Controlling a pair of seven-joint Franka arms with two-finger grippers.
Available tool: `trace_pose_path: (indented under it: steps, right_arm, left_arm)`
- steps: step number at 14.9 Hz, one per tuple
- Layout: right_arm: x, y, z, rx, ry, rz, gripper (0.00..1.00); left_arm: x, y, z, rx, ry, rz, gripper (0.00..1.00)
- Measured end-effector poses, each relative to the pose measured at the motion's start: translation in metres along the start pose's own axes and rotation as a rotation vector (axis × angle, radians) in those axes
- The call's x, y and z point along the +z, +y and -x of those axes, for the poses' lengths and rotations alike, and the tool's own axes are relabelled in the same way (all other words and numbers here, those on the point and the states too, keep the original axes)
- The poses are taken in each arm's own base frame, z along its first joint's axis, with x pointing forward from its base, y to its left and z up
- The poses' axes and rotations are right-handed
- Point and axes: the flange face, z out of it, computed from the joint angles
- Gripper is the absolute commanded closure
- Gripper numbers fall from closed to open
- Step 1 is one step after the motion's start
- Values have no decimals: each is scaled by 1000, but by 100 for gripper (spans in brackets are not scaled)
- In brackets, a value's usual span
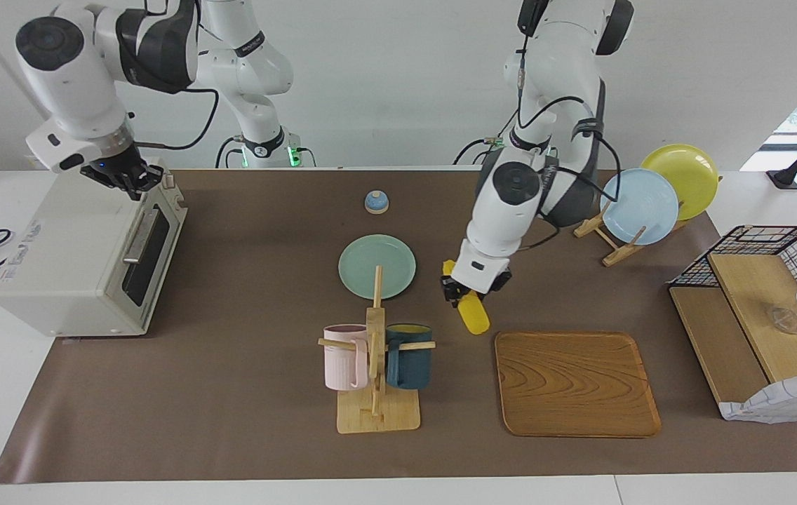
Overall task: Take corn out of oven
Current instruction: 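Carry the corn with the left gripper to the wooden tray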
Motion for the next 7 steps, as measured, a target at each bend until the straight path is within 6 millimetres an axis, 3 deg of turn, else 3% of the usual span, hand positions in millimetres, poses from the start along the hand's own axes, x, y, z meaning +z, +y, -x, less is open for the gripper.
trace_pose_path:
  steps: [3,5,7]
  right_arm:
    - [-36,-2,4,6,34,-70,100]
    - [-46,-5,-3,1,57,-114,100]
    - [-47,-11,-11,-9,60,-134,100]
  left_arm:
    - [-14,-67,-63,26,40,15,100]
    - [-9,-93,-93,49,54,16,100]
    - [9,-107,-115,68,62,5,100]
